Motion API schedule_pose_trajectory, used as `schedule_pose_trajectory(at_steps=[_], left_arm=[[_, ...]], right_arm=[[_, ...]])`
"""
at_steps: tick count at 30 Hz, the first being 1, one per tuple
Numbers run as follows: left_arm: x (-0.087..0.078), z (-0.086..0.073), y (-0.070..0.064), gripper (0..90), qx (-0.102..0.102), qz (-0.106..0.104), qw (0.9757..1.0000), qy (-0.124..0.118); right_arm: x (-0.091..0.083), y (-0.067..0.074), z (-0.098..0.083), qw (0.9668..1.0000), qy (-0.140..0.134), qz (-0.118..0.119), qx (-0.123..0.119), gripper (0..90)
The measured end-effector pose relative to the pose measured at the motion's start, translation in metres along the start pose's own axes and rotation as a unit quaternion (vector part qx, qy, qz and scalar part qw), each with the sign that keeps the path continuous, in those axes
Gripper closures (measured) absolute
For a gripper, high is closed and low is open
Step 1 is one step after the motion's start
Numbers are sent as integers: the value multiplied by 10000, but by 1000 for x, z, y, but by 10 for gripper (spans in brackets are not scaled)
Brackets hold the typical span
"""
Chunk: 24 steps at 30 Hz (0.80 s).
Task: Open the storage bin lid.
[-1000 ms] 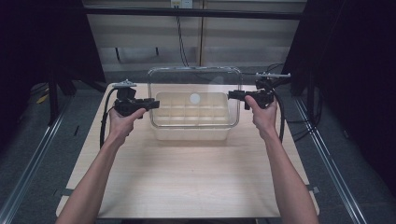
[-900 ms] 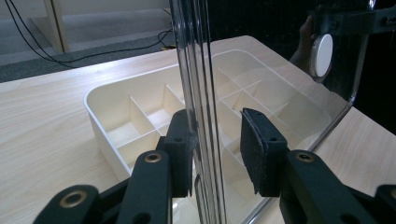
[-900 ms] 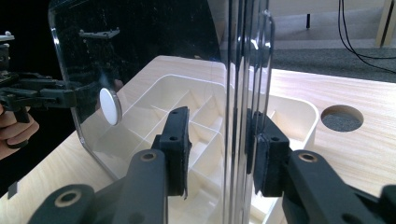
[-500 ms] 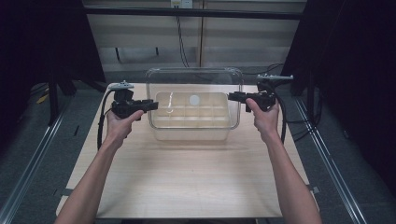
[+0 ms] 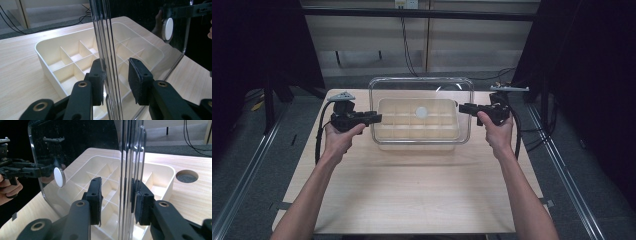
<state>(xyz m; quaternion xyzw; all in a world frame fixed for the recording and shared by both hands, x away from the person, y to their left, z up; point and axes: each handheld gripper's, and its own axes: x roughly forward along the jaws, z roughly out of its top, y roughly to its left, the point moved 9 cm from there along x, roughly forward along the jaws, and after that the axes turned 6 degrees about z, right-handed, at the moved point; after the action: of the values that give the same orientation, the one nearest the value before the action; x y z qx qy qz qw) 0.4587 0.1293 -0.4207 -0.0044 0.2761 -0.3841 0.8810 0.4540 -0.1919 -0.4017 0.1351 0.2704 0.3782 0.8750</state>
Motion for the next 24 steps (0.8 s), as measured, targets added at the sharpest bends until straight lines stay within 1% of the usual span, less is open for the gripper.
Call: schedule_pose_trajectory(at_steps=[1,2,6,9,11,13,19,21,24], left_arm=[[-1,-1,0,663,13,-9,10000,10],[-2,-1,-2,663,-18,-29,10000,0],[-5,-7,-4,664,28,-58,10000,14],[-5,-13,-4,668,-33,-120,9999,32],[-5,-18,-4,668,8,-71,10000,69],[-7,-20,-5,667,-7,-85,9999,60],[-14,-22,-9,668,33,-84,9999,56],[-17,-21,-11,670,-57,-153,9999,26],[-21,-21,-15,667,9,-85,10000,25]], right_arm=[[0,0,-1,10000,-6,17,-13,635],[-1,1,-2,10000,-4,15,2,635],[-1,2,-7,10000,8,30,8,634],[-2,5,-10,10000,3,0,-28,632],[-2,7,-12,10000,23,-29,-55,632],[-4,10,-16,10000,38,-40,-44,632],[-6,15,-22,10000,26,17,12,633],[-7,16,-23,10000,4,41,31,634],[-8,18,-25,9999,-37,53,97,633]])
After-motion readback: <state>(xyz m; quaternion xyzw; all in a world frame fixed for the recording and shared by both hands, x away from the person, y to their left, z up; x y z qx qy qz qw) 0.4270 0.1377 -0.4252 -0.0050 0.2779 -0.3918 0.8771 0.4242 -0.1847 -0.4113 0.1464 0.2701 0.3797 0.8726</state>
